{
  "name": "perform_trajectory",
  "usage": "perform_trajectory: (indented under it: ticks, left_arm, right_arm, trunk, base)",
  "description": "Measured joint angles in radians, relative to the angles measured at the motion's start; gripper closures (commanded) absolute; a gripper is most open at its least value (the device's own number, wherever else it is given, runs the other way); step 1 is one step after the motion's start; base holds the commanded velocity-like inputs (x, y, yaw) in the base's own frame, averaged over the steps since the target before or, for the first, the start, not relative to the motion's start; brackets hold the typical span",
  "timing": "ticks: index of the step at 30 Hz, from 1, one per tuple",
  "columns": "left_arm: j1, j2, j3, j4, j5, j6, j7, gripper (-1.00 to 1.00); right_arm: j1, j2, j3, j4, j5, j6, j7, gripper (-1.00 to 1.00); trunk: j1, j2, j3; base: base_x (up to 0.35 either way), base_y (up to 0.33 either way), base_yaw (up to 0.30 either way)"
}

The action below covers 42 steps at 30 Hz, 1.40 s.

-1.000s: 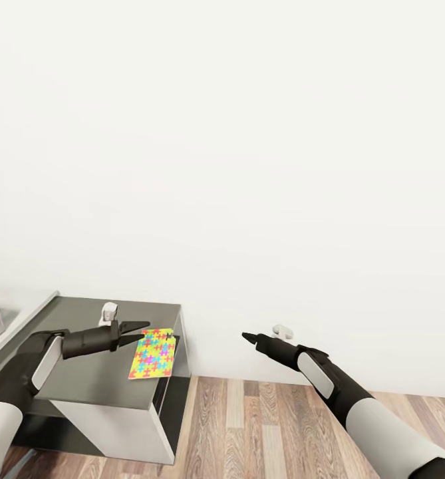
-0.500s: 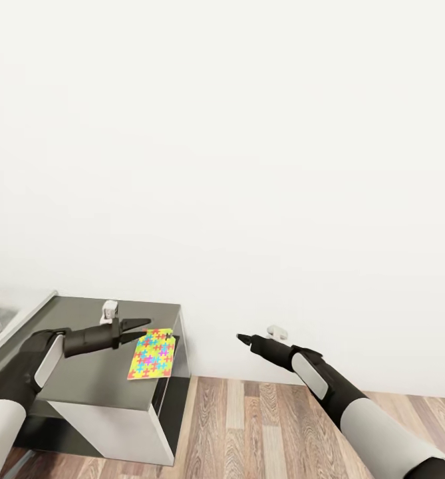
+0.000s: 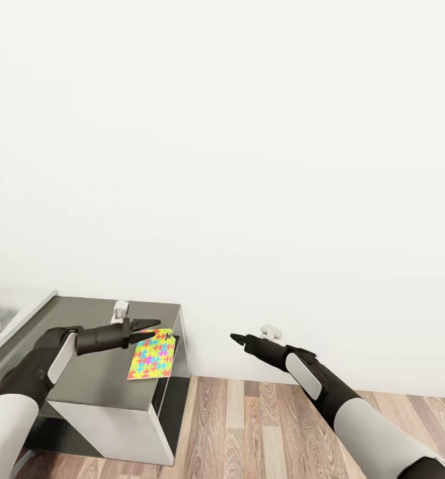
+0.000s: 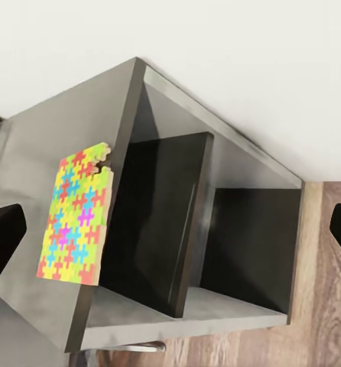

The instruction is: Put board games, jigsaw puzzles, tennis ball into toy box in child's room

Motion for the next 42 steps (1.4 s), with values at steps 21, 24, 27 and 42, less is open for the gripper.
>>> perform_trajectory:
  ticks: [21, 24, 27, 42]
  left_arm:
    - [-0.003, 0.009, 0.009, -0.085, 0.002, 0.052, -0.007, -1.0]
    - [-0.018, 0.014, 0.01, -0.108, 0.004, 0.087, -0.007, -1.0]
    - [-0.041, 0.017, 0.009, -0.11, 0.004, 0.088, -0.007, -1.0]
    - [-0.206, 0.065, -0.069, -0.102, -0.107, 0.088, -0.006, -1.0]
  right_arm:
    - [0.0, -0.007, 0.001, 0.001, 0.0, 0.0, 0.033, -1.0]
    - [0.0, -0.006, 0.001, 0.001, 0.0, 0.0, 0.036, -1.0]
    - [0.0, -0.006, 0.001, 0.002, -0.001, 0.0, 0.037, -1.0]
    - [0.0, 0.001, 0.001, 0.01, 0.002, 0.001, 0.037, -1.0]
  trunk:
    - [0.0, 0.0, 0.0]
    - [0.0, 0.0, 0.0]
    - [0.0, 0.0, 0.0]
    - [0.0, 0.0, 0.0]
  base:
    - [0.0, 0.0, 0.0]
    - [0.0, 0.0, 0.0]
    - [0.0, 0.0, 0.0]
    - [0.0, 0.0, 0.0]
